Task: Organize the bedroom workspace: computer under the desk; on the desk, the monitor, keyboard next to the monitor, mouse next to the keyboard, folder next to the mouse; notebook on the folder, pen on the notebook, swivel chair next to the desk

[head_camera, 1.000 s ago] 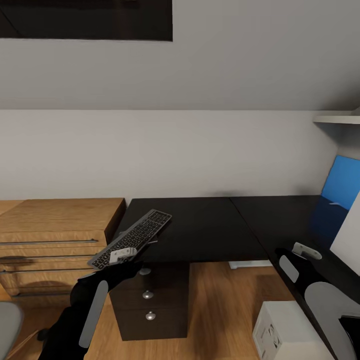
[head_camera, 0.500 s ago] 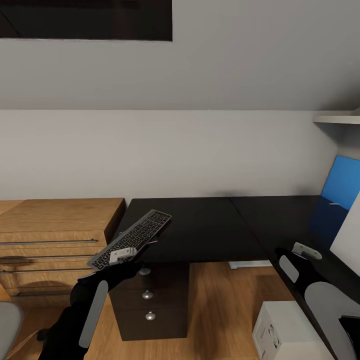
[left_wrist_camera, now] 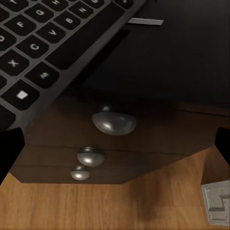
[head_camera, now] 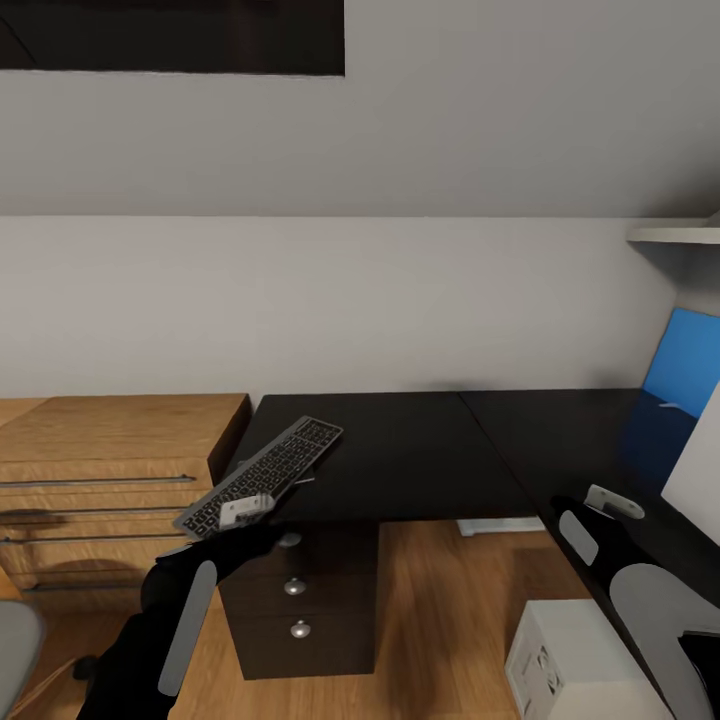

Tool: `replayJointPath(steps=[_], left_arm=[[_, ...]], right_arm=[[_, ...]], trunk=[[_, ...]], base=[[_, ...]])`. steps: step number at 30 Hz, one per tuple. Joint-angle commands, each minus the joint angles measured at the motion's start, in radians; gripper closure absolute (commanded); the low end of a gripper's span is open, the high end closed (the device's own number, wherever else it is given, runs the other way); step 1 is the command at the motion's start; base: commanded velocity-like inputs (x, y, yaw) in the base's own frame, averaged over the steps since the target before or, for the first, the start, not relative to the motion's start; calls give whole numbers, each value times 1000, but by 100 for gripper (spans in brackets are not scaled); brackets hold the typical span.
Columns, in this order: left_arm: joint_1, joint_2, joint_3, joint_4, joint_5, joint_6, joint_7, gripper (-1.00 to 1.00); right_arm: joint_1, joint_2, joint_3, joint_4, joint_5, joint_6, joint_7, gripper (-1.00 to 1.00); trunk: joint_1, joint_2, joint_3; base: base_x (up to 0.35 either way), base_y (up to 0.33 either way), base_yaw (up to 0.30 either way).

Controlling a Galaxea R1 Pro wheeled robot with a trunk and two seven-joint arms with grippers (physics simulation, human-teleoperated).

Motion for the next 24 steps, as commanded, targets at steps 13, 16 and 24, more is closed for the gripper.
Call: replayJointPath(steps=[13,16,24], left_arm=[[-1,-2,1,-1,11,6,6,-100],[-1,-2,1,-1,11,6,6,-100],[-1,-2,1,-1,11,6,6,-100]], right_arm=[[0,-9,-2,-3,-1,7,-3,-100],[0,-9,-2,-3,-2,7,-3,-100],[0,-9,-2,-3,-2,7,-3,-100]], trunk=[[4,-8,-4],[4,-8,-4],[4,-8,-4]], base=[[0,0,0],[0,0,0],[0,0,0]])
